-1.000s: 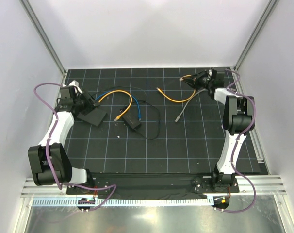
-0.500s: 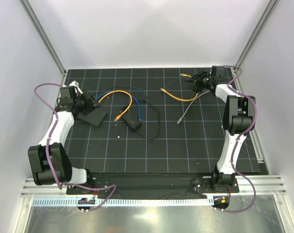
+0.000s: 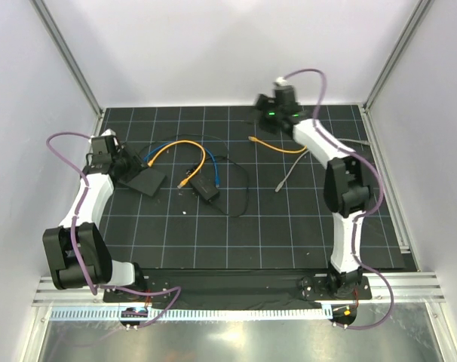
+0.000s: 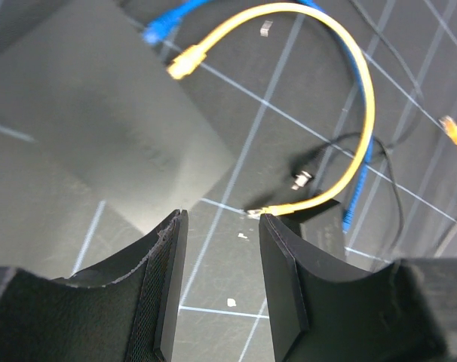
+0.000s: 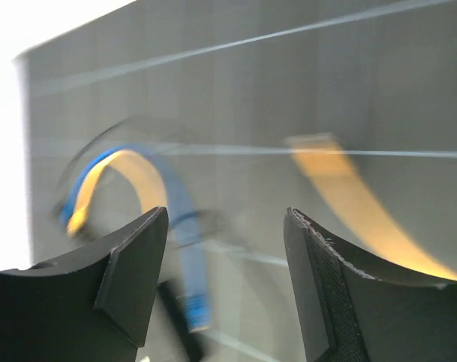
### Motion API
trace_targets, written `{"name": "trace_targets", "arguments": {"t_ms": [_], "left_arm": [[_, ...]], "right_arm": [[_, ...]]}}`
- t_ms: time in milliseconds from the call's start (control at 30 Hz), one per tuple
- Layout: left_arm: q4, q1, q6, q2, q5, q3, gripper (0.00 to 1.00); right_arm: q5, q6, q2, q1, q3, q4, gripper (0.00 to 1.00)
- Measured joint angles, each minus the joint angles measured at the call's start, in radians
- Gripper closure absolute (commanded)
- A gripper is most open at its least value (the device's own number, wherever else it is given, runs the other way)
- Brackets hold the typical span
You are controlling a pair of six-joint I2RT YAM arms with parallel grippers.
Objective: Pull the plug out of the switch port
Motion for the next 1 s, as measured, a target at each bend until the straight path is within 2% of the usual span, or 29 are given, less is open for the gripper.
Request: {"name": "trace_targets", "arguments": {"t_ms": [167,300,500,733,1000], "left_arm": [[-0.038,0.009,-0.004,0.0,-0.067,0.004,0.54],[-0.072,0.014,-0.019,0.002,-0.119,0.016,0.54],[-0.111,0.029,-0.049,0.045,-0.158,0.048,0.56],[-0.145,0.048,-0.072,0.095,-0.171,0.054,0.56],[-0.148,0.064,-0.081,0.107,-0.169,0.055,0.56]], "right_arm": [[-0.071,0.006,0.022,0.245,0.05,0.146,0.34],[-0.131,0.043,0.08,0.359,0.087,0.254,0.36],[-0.18,0.127,0.278,0.418,0.261,0.34,0.42],[-0.203,0.214,0.539,0.479,0.518,0.325,0.49],[-0.206,0.264,0.616,0.534,0.597,0.296,0.49]]}}
